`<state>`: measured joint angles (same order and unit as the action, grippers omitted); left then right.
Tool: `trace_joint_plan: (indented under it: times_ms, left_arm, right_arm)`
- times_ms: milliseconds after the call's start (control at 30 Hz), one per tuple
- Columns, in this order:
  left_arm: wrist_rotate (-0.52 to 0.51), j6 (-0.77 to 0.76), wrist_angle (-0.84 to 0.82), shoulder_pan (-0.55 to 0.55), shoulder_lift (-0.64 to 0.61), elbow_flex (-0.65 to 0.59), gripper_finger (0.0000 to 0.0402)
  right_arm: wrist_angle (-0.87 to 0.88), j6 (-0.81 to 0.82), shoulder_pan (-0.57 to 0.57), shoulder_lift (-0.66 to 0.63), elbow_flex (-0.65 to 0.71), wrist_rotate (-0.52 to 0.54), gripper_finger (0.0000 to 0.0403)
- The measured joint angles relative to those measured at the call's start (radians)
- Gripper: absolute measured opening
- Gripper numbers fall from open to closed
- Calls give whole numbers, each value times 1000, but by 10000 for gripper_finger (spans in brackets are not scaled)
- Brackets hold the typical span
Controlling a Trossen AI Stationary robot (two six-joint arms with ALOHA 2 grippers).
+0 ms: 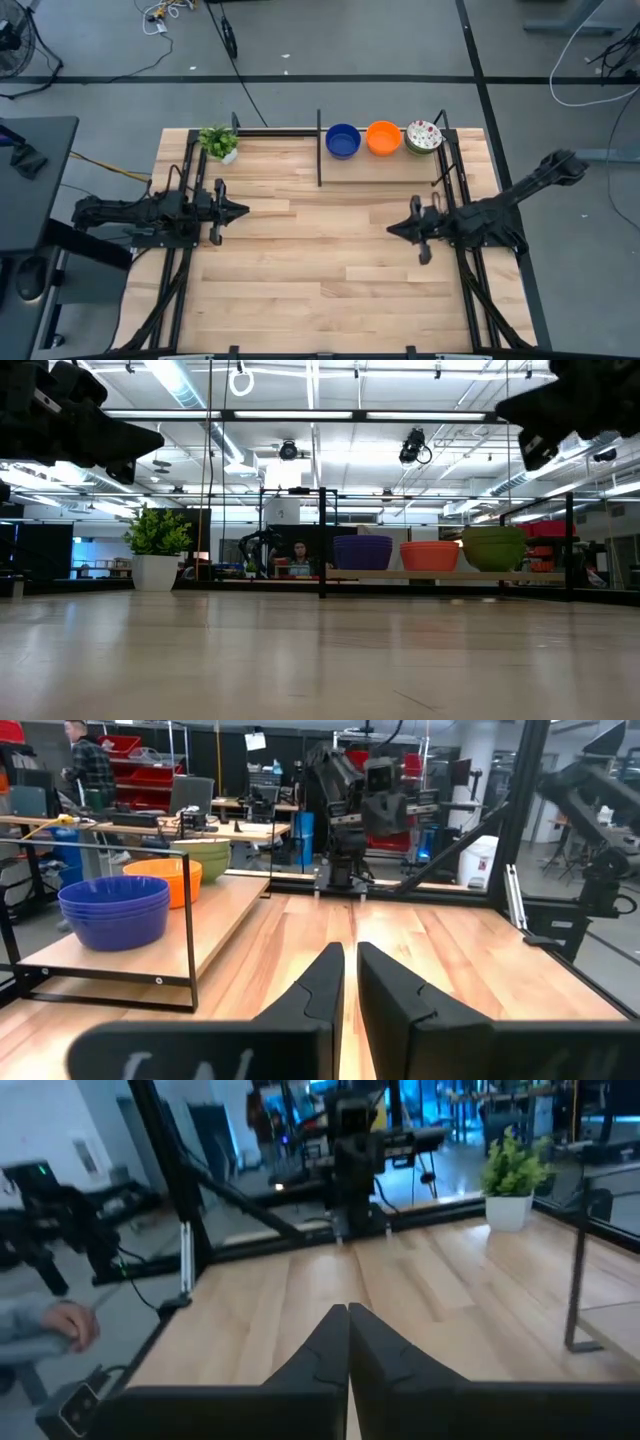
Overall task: Pick & Place Mini bowls
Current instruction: Return to Home Position
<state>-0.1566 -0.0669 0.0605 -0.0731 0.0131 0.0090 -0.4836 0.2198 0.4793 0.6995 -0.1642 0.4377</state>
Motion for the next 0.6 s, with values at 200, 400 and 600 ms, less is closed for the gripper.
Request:
trace_joint_plan:
  times_ms: [200,400,600]
  left_arm:
    - [0,0,2,0,0,0,39]
    - [0,0,2,0,0,0,39]
    - [1,0,2,0,0,0,39]
  right_arm:
    - [9,-7,-10,-283,149,0,6]
    - [197,-135,-73,-472,146,-102,4]
    - [454,-132,-215,-632,145,-199,2]
